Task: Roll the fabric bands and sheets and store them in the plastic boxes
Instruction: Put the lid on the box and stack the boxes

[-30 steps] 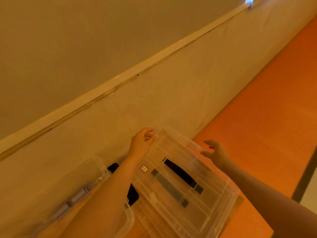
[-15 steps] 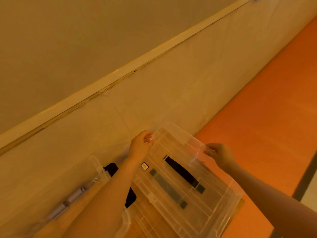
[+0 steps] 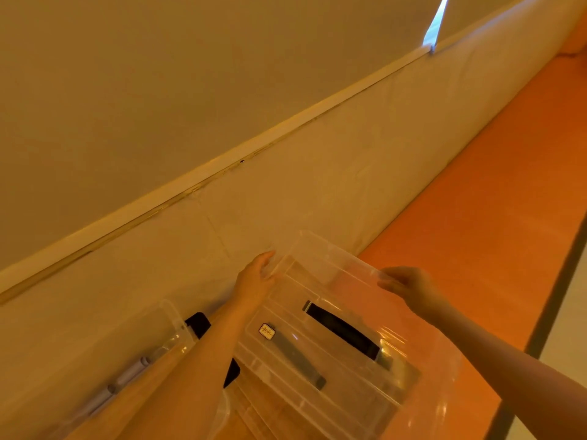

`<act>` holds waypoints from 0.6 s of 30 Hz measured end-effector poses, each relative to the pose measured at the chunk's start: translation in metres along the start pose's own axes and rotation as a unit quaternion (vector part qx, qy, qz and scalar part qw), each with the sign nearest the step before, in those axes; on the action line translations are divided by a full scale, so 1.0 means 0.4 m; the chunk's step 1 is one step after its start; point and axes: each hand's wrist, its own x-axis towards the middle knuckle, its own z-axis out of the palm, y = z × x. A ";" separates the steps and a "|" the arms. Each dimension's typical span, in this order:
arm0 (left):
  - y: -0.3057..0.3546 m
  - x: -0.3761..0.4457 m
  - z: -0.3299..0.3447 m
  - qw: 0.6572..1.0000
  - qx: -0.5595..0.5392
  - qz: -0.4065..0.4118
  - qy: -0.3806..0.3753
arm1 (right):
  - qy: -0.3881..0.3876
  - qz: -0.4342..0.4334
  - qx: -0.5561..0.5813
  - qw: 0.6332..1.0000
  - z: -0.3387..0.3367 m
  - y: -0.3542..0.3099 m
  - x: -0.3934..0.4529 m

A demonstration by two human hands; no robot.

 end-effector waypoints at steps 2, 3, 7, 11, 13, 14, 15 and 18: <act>0.013 -0.023 -0.010 1.000 0.026 0.016 0.000 | -0.003 -0.010 0.005 1.000 -0.016 -0.017 -0.014; 0.019 -0.036 -0.019 0.999 0.045 0.022 0.001 | -0.004 -0.017 0.006 1.000 -0.022 -0.027 -0.021; 0.023 -0.090 -0.065 0.991 0.119 0.051 0.029 | -0.003 -0.046 0.003 0.999 -0.029 -0.082 -0.047; 0.010 -0.154 -0.123 0.978 0.170 0.064 0.107 | -0.007 -0.087 -0.017 0.996 0.001 -0.158 -0.065; 0.002 -0.196 -0.160 0.970 0.189 0.063 0.139 | -0.011 -0.104 -0.019 0.994 0.019 -0.209 -0.077; -0.004 -0.218 -0.179 0.967 0.195 0.064 0.154 | -0.012 -0.114 -0.022 0.993 0.029 -0.235 -0.082; -0.014 -0.240 -0.198 0.964 0.198 0.062 0.168 | -0.016 -0.120 -0.028 0.992 0.039 -0.266 -0.089; -0.046 -0.309 -0.258 0.958 0.199 0.036 0.201 | -0.032 -0.137 -0.031 0.990 0.078 -0.342 -0.100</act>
